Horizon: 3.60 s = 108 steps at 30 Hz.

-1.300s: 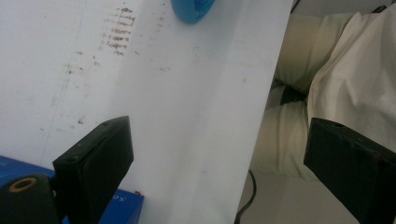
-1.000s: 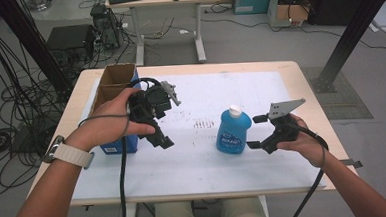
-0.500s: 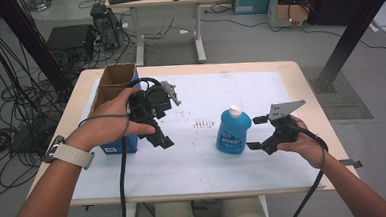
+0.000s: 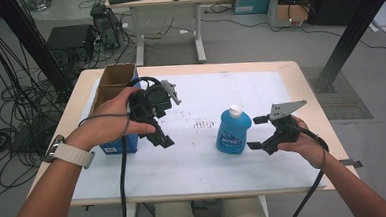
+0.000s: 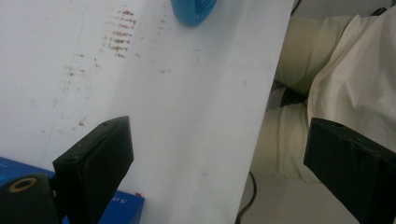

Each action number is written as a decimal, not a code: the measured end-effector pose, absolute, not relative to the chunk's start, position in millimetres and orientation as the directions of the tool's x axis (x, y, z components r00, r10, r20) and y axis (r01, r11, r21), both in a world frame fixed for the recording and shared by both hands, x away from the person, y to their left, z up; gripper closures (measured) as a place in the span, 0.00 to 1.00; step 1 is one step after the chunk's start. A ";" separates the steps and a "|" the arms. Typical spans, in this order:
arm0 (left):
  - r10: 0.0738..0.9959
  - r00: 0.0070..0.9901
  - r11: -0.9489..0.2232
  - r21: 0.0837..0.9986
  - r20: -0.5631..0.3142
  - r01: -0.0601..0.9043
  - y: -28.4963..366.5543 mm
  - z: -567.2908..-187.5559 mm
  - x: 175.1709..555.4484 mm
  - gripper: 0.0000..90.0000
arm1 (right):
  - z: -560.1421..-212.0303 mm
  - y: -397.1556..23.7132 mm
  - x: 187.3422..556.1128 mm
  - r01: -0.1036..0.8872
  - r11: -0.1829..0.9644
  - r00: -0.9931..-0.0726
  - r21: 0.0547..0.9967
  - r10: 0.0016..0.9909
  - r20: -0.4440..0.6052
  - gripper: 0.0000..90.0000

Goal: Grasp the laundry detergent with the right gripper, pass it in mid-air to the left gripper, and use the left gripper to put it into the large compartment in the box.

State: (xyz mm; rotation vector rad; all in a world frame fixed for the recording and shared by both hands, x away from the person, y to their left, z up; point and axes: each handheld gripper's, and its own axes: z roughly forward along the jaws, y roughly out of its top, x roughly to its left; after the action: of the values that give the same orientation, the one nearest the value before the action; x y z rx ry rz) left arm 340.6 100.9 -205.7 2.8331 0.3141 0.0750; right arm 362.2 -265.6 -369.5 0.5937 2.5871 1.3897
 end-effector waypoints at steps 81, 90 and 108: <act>0.234 0.972 -0.933 0.288 0.025 0.217 103.5 -206.9 340.5 0.10 | -369.5 -263.6 362.2 0.265 0.488 -0.916 0.832 0.398 0.059 0.05; 0.235 0.972 -0.932 0.289 0.024 0.218 103.6 -207.4 341.1 0.10 | -370.2 -263.4 363.0 0.266 0.486 -0.916 0.832 0.398 0.060 0.05; 0.236 0.971 -0.931 0.291 0.025 0.219 104.4 -207.6 341.2 0.10 | -370.5 -263.1 363.4 0.267 0.484 -0.915 0.833 0.399 0.061 0.05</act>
State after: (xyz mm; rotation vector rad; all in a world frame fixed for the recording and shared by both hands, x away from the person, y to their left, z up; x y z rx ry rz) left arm 341.2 104.4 -207.6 2.8307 0.3334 0.0863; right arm 363.4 -263.1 -370.5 0.5830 2.5825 1.4119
